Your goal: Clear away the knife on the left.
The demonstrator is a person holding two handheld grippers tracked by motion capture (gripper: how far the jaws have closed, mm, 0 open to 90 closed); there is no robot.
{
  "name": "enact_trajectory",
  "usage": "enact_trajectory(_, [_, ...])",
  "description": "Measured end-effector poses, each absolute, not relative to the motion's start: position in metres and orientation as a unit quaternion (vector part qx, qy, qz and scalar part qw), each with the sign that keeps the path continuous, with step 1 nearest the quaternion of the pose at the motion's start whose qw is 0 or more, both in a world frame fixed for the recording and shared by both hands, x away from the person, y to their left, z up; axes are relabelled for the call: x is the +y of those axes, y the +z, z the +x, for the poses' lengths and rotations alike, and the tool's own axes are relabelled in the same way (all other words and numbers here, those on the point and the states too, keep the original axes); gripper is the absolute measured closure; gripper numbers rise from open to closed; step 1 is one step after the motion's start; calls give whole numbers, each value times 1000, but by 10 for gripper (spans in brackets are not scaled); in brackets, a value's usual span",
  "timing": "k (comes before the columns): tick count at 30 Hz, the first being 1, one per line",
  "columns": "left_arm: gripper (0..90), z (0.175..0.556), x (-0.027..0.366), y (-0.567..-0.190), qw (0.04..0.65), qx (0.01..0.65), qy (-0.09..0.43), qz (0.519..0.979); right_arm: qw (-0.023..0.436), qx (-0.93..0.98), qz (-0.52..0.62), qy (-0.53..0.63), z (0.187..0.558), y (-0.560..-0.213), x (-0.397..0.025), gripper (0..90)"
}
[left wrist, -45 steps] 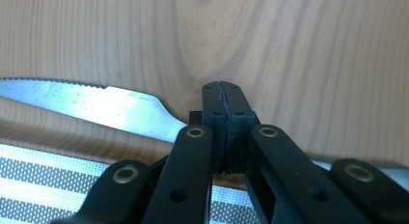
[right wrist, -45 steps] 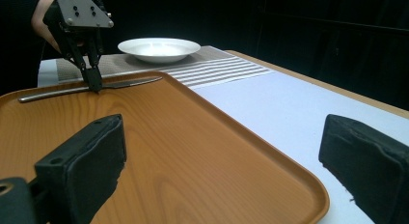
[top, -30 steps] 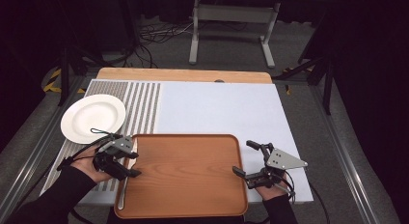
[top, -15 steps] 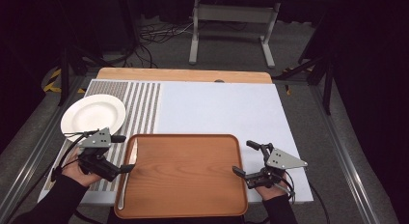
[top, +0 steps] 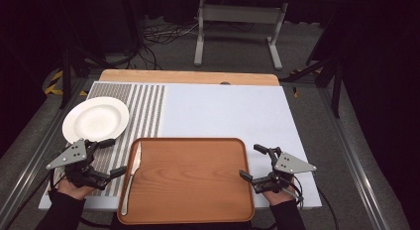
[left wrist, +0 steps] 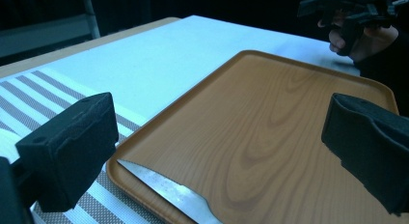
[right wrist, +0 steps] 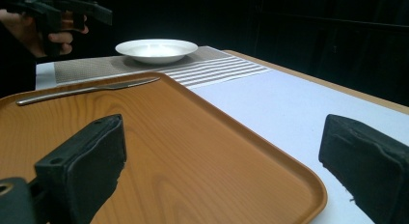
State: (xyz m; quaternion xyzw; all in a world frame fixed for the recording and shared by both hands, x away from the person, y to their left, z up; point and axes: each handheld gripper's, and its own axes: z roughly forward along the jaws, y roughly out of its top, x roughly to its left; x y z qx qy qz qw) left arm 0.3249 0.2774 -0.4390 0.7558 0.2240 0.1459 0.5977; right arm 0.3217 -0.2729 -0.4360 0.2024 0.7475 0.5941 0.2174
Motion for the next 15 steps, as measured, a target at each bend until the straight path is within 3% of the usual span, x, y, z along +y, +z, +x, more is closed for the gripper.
enact_trajectory(7, [4, 321, 288, -471, 621, 242, 157, 728, 215, 744, 214, 596, 324, -439, -275, 32])
enact_trajectory(15, [4, 319, 289, -472, 620, 242, 173, 726, 212, 743, 221, 595, 325, -441, -275, 32])
